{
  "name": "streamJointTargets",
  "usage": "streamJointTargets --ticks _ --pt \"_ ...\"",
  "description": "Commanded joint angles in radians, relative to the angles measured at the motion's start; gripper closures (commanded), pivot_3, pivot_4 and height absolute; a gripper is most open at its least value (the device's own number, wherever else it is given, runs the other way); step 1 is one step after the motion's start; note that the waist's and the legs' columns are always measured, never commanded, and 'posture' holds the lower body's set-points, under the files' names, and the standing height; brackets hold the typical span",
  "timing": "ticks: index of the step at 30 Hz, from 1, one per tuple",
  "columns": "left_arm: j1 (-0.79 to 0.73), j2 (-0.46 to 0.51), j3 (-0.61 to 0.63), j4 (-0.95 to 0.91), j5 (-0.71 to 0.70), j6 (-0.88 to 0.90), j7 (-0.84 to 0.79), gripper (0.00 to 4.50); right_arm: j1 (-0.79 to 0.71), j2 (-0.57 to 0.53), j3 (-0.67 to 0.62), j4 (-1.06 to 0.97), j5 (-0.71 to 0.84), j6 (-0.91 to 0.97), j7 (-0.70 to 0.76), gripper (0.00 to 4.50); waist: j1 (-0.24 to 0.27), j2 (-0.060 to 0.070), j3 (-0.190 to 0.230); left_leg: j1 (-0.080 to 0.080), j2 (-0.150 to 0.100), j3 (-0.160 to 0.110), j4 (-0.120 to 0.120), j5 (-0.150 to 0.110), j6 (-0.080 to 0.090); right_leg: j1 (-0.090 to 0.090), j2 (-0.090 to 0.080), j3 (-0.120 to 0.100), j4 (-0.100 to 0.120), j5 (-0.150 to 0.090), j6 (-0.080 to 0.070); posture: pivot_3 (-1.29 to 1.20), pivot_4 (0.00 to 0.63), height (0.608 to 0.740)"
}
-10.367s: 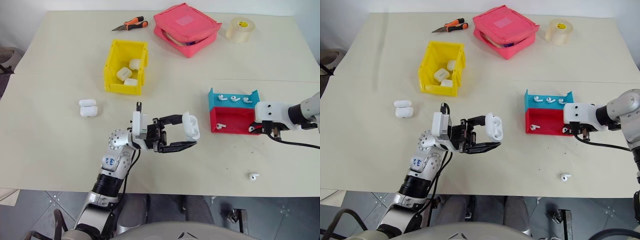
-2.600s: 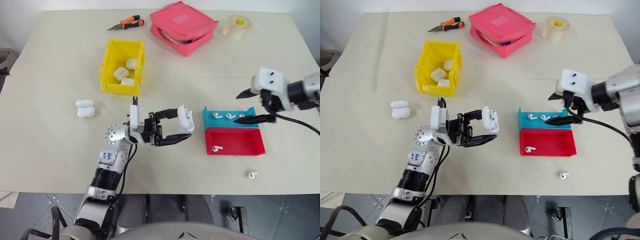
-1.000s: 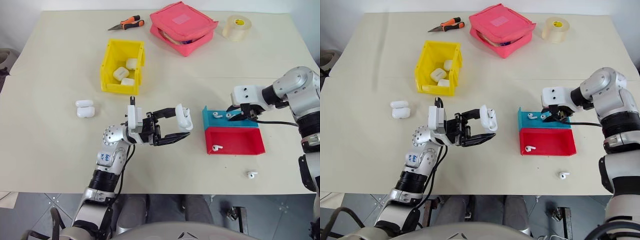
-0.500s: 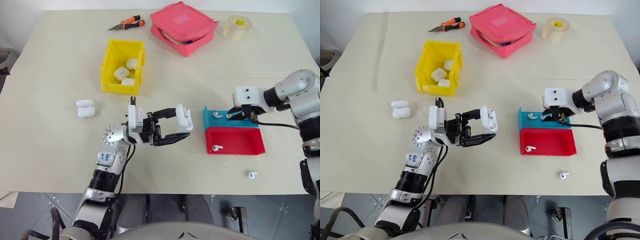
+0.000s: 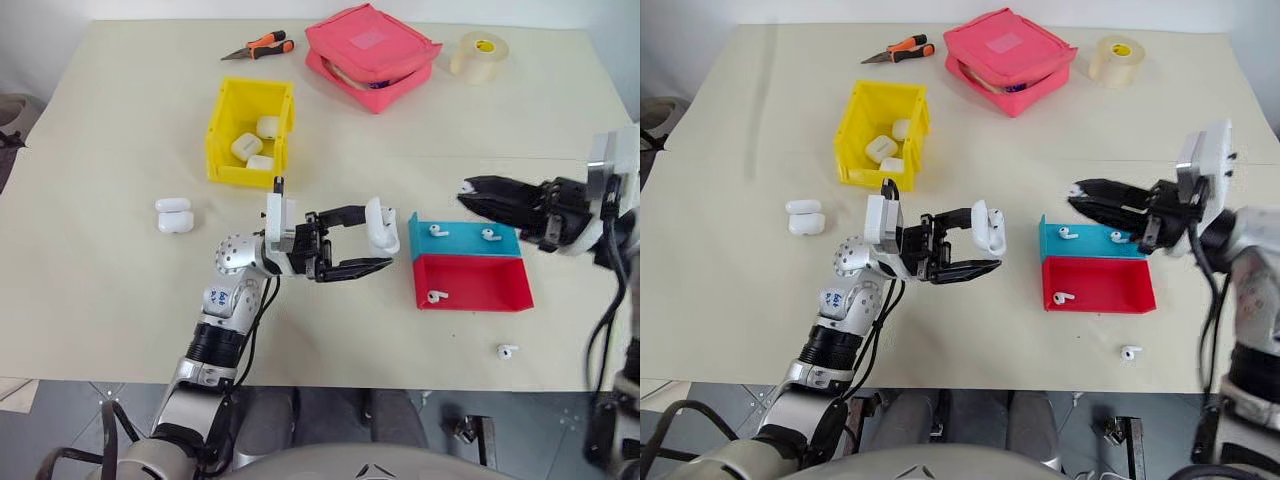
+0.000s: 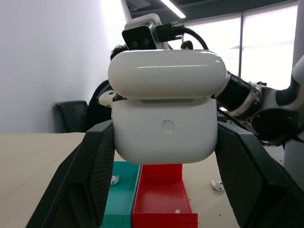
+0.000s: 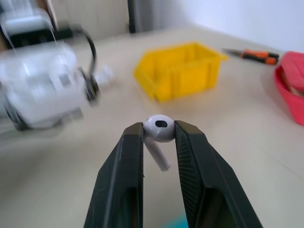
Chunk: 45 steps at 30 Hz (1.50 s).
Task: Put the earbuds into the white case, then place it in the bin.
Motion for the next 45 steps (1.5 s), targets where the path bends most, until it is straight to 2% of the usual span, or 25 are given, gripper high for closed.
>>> streamJointTargets --ticks 1,4,11,23,31,38,41,45 --pt "-0.026 -0.010 0.002 0.000 -0.023 0.009 -0.017 1.71 0.005 0.101 -0.052 -0.135 0.288 0.095 -0.213 3.64 0.001 0.000 0.000 0.000 0.000 0.000 0.000 0.000 0.000 0.000 0.000 0.000 0.000 0.000 0.000 0.00 0.150 0.740" --pt "-0.043 -0.019 0.007 0.016 -0.019 0.009 -0.018 1.71 0.055 0.178 -0.016 -0.200 0.390 0.099 -0.325 3.64 0.004 0.000 0.000 0.000 0.000 -0.001 0.000 0.000 0.000 0.000 0.000 0.000 0.000 0.000 0.000 0.00 0.150 0.740" --pt "-0.064 -0.039 0.020 0.037 -0.020 0.004 -0.009 1.71 0.145 0.249 0.086 -0.277 0.486 0.054 -0.441 3.64 0.001 0.000 0.000 0.000 -0.002 -0.002 0.000 0.000 0.001 0.000 -0.001 0.000 0.001 0.000 0.000 0.00 0.150 0.740" --pt "-0.066 -0.057 0.034 0.034 -0.023 0.012 0.003 1.71 0.269 0.232 0.142 -0.257 0.450 -0.041 -0.422 3.64 0.001 0.000 0.000 0.001 -0.002 -0.001 0.000 0.000 0.001 0.001 0.000 0.000 0.001 0.000 0.000 0.00 0.150 0.740" --pt "-0.070 -0.060 0.038 0.041 -0.021 0.006 0.008 1.71 0.314 0.206 0.216 -0.257 0.390 -0.074 -0.374 3.64 0.002 0.000 0.000 0.001 -0.002 -0.001 0.000 0.000 0.001 0.001 0.000 0.000 0.001 0.000 0.000 0.00 0.150 0.740" --pt "-0.070 -0.061 0.040 0.038 -0.021 0.002 0.009 1.71 0.306 0.169 0.239 -0.228 0.368 -0.066 -0.412 3.64 0.001 0.000 0.000 0.001 -0.002 -0.001 0.000 0.000 0.001 0.001 0.000 0.000 0.001 0.000 0.000 0.00 0.150 0.740" --pt "-0.070 -0.057 0.040 0.036 -0.019 0.002 0.001 1.71 0.283 0.133 0.234 -0.235 0.381 -0.068 -0.388 2.92 0.001 0.000 0.000 0.001 -0.002 -0.001 0.000 0.000 0.001 0.001 0.000 0.000 0.001 0.000 0.000 0.00 0.150 0.740" --pt "-0.057 -0.040 0.039 0.024 -0.014 0.022 -0.005 1.71 0.269 0.095 0.205 -0.223 0.354 -0.101 -0.374 1.54 0.003 0.000 0.000 0.001 -0.002 -0.001 0.000 0.000 0.001 0.001 0.000 0.000 0.001 0.000 0.000 0.00 0.150 0.740"
